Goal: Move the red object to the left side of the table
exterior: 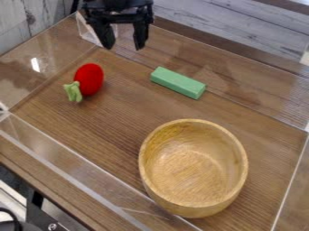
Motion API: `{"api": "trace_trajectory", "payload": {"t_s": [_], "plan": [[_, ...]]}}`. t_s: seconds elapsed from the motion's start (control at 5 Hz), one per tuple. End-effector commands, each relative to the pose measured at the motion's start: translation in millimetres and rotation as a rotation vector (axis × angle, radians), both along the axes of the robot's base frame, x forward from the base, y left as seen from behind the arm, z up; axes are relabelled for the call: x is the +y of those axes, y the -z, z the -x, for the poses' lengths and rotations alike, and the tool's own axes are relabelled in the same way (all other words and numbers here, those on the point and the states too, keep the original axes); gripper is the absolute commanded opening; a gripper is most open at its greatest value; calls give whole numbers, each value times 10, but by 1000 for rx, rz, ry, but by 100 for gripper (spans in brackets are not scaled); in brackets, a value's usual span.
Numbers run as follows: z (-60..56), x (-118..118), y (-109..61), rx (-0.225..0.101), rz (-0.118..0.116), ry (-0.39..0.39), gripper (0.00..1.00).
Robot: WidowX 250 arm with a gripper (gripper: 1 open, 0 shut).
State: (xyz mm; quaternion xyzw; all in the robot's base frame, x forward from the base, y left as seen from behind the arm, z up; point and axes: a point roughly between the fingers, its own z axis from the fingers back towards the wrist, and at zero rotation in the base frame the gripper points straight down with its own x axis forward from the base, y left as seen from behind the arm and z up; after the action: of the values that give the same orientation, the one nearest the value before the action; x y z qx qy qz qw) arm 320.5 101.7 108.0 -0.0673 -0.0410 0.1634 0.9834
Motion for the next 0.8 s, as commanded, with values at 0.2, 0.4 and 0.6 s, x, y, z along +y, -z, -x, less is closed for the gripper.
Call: {"api": "trace_trajectory", "payload": {"t_s": [0.2, 0.4, 0.6], "plan": [[-92, 0, -177, -64, -50, 43, 100], [-44, -62, -214, -60, -59, 56, 100], [-13, -94, -229, -55, -71, 63, 100]]}}
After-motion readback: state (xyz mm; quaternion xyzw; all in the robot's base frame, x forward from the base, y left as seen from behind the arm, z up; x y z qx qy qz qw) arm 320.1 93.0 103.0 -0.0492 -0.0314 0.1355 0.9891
